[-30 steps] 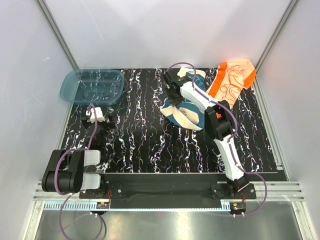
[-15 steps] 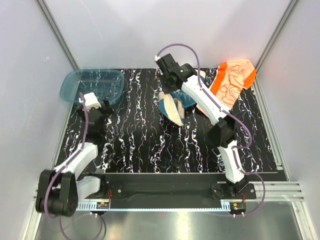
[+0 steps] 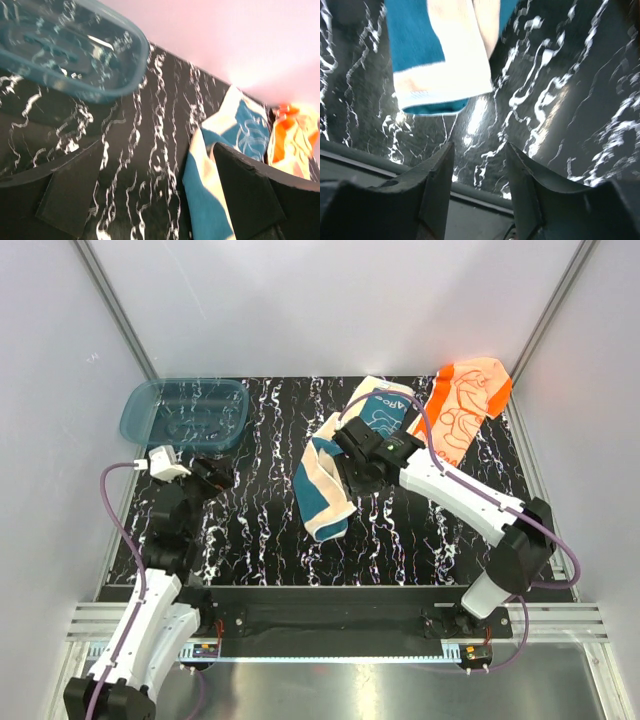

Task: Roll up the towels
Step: Move the towel to the center of the board

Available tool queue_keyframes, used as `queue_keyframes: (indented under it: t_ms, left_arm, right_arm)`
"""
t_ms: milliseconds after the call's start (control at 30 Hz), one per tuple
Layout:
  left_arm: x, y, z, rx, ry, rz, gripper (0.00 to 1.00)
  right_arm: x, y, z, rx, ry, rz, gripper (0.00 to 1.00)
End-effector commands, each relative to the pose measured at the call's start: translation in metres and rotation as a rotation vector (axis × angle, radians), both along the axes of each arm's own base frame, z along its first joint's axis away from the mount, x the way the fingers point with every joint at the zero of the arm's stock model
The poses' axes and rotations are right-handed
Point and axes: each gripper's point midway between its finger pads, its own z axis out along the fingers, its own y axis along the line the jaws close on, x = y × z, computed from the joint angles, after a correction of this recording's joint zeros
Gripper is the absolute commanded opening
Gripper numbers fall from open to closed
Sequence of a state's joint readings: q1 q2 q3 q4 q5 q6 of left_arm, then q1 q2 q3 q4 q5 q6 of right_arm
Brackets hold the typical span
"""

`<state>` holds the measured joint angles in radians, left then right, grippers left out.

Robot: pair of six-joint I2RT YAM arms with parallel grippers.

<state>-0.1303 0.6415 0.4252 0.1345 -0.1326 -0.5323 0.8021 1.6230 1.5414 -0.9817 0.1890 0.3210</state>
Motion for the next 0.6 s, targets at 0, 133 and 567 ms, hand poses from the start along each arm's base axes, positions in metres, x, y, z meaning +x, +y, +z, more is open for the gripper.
queue_keyframes:
  t_ms: [0, 133, 567]
  left_arm:
    - [-0.015, -0.014, 0.021, 0.009, -0.005, -0.094, 0.99]
    - [-0.023, -0.027, 0.021, 0.041, 0.035, -0.181, 0.99]
    - [-0.049, -0.024, 0.001, 0.230, 0.223, -0.260, 0.99]
  right_arm:
    - [0.000, 0.018, 0.006, 0.135, -0.021, -0.040, 0.54]
    - [0.003, 0.027, 0.001, 0.144, -0.011, -0.033, 0.59]
    - [0.037, 0.013, -0.085, 0.206, 0.191, -0.212, 0.66]
